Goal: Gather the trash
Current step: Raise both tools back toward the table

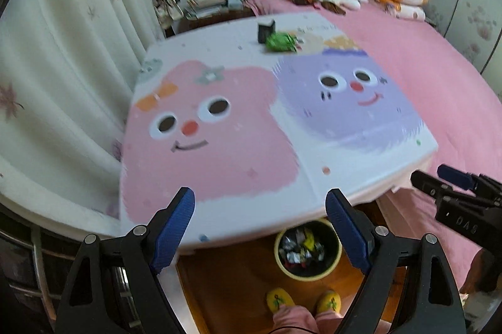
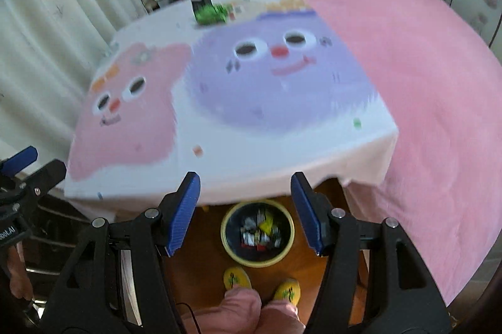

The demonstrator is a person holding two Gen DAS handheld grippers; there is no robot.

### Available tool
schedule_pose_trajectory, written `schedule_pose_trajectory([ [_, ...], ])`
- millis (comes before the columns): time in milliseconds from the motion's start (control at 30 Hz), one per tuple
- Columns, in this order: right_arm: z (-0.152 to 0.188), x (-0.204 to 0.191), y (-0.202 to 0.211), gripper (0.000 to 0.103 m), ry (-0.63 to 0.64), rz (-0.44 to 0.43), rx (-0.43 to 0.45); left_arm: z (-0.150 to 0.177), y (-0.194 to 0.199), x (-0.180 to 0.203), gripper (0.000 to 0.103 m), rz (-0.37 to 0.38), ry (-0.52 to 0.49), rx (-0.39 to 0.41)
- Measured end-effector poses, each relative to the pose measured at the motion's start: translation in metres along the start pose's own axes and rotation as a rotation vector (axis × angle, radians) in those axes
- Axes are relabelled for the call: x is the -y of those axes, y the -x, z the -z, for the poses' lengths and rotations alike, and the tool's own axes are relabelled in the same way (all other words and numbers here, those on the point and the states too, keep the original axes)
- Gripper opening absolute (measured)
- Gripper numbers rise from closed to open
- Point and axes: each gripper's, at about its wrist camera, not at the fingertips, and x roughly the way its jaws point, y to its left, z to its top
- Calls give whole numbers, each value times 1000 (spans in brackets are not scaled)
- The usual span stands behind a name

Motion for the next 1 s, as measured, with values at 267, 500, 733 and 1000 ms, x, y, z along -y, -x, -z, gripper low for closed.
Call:
schedule_pose_trajectory([
  [267, -54, -38, 23, 57, 48, 102, 104, -30, 10, -46, 86, 23, 49, 59],
  [500, -117, -52, 12, 57, 119, 84, 128, -70, 0, -60, 86, 15, 87, 91],
  [733, -199, -54, -38, 57, 216, -14, 113, -128, -41, -53, 86, -36, 123, 58],
  [1000, -307, -46, -154, 57, 404, -145, 26, -216, -130, -21, 86, -127, 191, -13],
])
